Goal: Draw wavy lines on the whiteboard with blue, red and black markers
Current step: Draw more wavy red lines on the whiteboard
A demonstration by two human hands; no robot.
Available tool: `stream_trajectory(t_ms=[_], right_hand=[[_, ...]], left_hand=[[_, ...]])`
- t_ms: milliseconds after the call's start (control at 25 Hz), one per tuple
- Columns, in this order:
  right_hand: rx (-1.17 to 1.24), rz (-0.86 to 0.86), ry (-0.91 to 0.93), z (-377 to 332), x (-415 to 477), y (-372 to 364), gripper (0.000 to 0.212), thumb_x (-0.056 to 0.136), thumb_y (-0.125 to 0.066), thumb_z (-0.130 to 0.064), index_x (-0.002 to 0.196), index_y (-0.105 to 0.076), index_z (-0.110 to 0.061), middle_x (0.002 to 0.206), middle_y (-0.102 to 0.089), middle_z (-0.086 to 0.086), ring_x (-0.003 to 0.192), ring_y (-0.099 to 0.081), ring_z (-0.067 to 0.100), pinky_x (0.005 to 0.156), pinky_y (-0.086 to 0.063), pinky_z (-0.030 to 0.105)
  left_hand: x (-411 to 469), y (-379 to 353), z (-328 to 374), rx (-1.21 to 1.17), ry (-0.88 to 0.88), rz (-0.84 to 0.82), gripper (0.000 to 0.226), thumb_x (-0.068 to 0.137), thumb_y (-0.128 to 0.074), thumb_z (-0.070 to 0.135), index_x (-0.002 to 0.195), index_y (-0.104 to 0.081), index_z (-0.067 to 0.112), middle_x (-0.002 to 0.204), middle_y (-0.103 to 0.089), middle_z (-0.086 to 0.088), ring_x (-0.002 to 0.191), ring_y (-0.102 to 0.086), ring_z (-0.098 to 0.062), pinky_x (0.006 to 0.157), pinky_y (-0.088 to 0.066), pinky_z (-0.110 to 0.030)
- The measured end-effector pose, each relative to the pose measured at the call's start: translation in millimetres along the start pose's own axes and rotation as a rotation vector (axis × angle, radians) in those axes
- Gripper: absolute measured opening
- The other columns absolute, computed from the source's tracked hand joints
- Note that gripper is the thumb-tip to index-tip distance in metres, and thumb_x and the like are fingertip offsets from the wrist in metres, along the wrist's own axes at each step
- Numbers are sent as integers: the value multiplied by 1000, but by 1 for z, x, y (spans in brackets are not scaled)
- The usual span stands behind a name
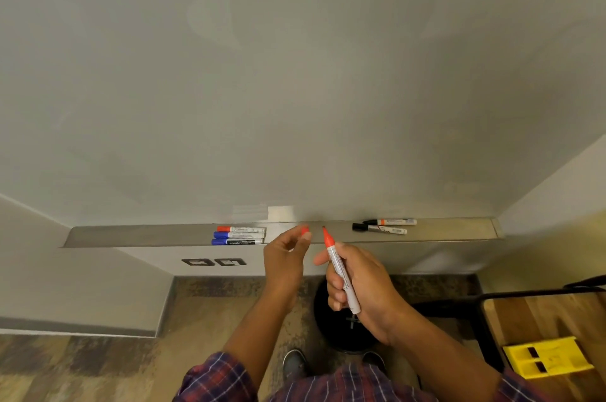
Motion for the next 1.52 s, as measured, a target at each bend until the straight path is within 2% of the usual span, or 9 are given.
stream_trajectory(t_ms=[160, 360, 480, 680, 880, 1080, 1320, 1440, 1520], right_hand=[[25, 40, -6, 1, 4, 9, 46, 112, -36, -31, 107, -71, -1, 60, -49, 7, 51, -43, 16, 50, -42, 31], [43, 86, 32, -7, 8, 21, 42, 111, -38, -24, 107, -76, -9, 65, -54, 9, 53, -46, 17, 52, -44, 32], [42, 118, 60, -14, 8, 30, 41, 111, -39, -21, 105, -79, -15, 70, -56, 12, 55, -48, 18, 54, -46, 33], [15, 147, 69, -19, 5, 38, 38, 111, -39, -18, 111, -77, -15, 75, -59, 13, 57, -51, 18, 55, -49, 32], [-10, 159, 93, -21, 0, 40, 35, 111, -43, -20, 111, -77, -18, 77, -61, 12, 59, -53, 18, 58, -51, 32], [-34, 156, 104, -24, -2, 36, 32, 111, -45, -19, 112, -77, -19, 79, -63, 11, 62, -55, 20, 60, -52, 33], [-47, 137, 203, -37, -4, 25, 29, 108, -48, -11, 115, -74, -21, 90, -72, 10, 73, -64, 26, 60, -53, 33], [-76, 140, 329, -59, -6, 17, 28, 105, -53, -5, 122, -68, -22, 98, -74, 13, 73, -70, 26, 63, -58, 34], [-75, 121, 426, -78, -9, 8, 39, 102, -57, -1, 134, -58, -24, 99, -73, 14, 73, -73, 29, 65, -61, 36]], left_hand=[[28, 11, -11, 383, -158, 50, 11, 94, -79, 17, 100, -77, 26, 94, -74, 16, 94, -68, -4, 94, -59, -33], [63, -5, -29, 785, -277, -71, 17, 98, -72, 8, 113, -78, 15, 109, -76, 1, 104, -68, -16, 94, -50, -25], [78, -13, -37, 913, -290, -93, 14, 97, -74, 11, 109, -80, 18, 108, -79, -1, 99, -71, -20, 94, -58, -34], [97, -10, -49, 1052, -288, -102, 12, 95, -77, 15, 101, -81, 24, 100, -81, 3, 95, -72, -22, 96, -57, -48], [99, -10, -58, 1177, -300, -154, 24, 99, -71, 10, 116, -79, 25, 106, -79, -3, 101, -71, -23, 102, -51, -43], [92, -8, -63, 1130, -306, -177, 42, 95, -66, -5, 123, -75, 24, 112, -80, 1, 104, -73, -19, 106, -46, -42], [80, -6, -45, 1158, -400, -179, 39, 101, -70, 32, 136, -67, 16, 135, -71, -3, 126, -63, -27, 110, -43, -44], [65, -3, -26, 1162, -567, -99, 43, 102, -64, 43, 132, -66, 13, 133, -69, -6, 126, -61, -30, 106, -45, -46], [57, 1, -10, 1149, -684, -42, 48, 101, -65, 44, 136, -64, 13, 137, -66, -7, 129, -59, -29, 107, -47, -45]])
Point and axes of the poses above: each hand's wrist, its own x-axis towards the middle knuckle, its own y-axis out of the back of the hand, z = x × y, the point moved 7 cm from there along x, towards the middle knuckle
